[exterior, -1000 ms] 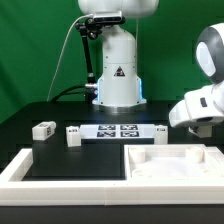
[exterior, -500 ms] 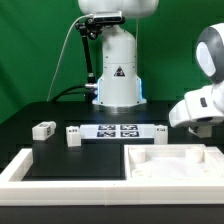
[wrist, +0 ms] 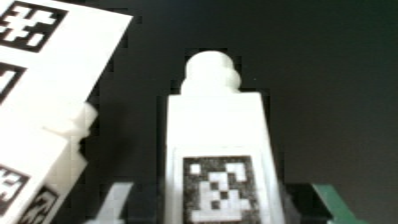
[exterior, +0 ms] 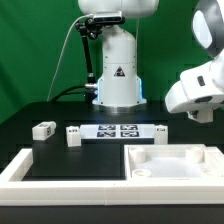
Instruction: Assemble one leg
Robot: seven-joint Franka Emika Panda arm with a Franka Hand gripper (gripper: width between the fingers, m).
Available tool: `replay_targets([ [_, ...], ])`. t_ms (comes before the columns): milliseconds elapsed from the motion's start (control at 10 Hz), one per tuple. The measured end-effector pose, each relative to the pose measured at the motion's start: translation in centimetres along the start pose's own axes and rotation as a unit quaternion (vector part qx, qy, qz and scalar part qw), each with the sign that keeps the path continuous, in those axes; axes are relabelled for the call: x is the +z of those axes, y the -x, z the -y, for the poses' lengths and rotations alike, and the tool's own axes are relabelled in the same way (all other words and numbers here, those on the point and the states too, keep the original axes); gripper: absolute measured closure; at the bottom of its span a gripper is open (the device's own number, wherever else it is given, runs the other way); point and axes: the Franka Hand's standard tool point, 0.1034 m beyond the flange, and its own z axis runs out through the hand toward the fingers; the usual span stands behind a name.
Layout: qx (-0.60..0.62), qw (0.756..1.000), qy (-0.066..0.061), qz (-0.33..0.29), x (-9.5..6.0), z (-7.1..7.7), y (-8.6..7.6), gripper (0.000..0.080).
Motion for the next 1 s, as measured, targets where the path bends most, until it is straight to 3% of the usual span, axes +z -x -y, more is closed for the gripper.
replay_targets([
  [100, -0.001, 1.0, -0.002, -0.011, -0.7, -0.2, -0.1, 0.0509],
  [200, -0.002, 1.0, -0.001, -0.009, -0.3, 0.0, -0.1, 0.0509],
  [500, -0.003, 0.99, 0.001, -0.142, -1.4, -0.3, -1.5, 0.0509],
  [800, -0.038, 0.969, 0.008, -0.244, -6.2, -2.9, -2.1, 0.0509],
  [900, -0.036, 0.957, 0.011, -0.289, -7.4, -2.9, -2.2, 0.0509],
  [1000, -0.036, 0.938, 0.015, -0.343, -7.3, -3.0, -2.5, 0.0509],
])
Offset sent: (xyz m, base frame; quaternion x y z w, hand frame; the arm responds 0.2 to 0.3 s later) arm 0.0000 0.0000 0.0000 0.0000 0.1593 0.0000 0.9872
